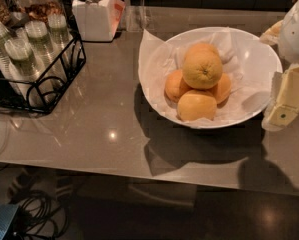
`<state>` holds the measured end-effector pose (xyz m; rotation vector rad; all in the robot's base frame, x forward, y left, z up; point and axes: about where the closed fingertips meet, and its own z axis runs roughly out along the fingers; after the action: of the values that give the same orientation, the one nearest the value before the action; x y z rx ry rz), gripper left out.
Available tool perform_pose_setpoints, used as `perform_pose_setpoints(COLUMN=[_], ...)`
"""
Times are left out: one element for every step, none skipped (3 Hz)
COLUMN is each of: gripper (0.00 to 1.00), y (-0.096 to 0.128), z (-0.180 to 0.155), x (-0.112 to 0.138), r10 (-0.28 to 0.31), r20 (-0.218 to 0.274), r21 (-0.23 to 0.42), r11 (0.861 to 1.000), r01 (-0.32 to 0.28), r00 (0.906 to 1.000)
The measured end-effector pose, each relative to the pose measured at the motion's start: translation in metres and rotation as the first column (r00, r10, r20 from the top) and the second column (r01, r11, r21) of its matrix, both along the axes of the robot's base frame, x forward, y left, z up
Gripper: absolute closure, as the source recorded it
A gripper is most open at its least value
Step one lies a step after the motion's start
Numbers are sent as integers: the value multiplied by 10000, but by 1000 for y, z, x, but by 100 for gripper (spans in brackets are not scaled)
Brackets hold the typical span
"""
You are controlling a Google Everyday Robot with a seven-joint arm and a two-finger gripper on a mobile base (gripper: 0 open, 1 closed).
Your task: Pick orange from white bowl
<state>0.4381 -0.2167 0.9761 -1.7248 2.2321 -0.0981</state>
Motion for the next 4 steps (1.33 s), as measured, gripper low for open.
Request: perform_pose_setpoints(gripper=[0,0,0,0], y=[0,4,14,31], z=[0,4,11,17], x=[0,3,20,39], r10=[0,-35,-666,-1367], r20=[0,295,795,1014], r21=[0,428,1983,3728], r11=[10000,9991,9789,9236], r01=[0,22,497,897], r00=[10000,9996,9946,9854])
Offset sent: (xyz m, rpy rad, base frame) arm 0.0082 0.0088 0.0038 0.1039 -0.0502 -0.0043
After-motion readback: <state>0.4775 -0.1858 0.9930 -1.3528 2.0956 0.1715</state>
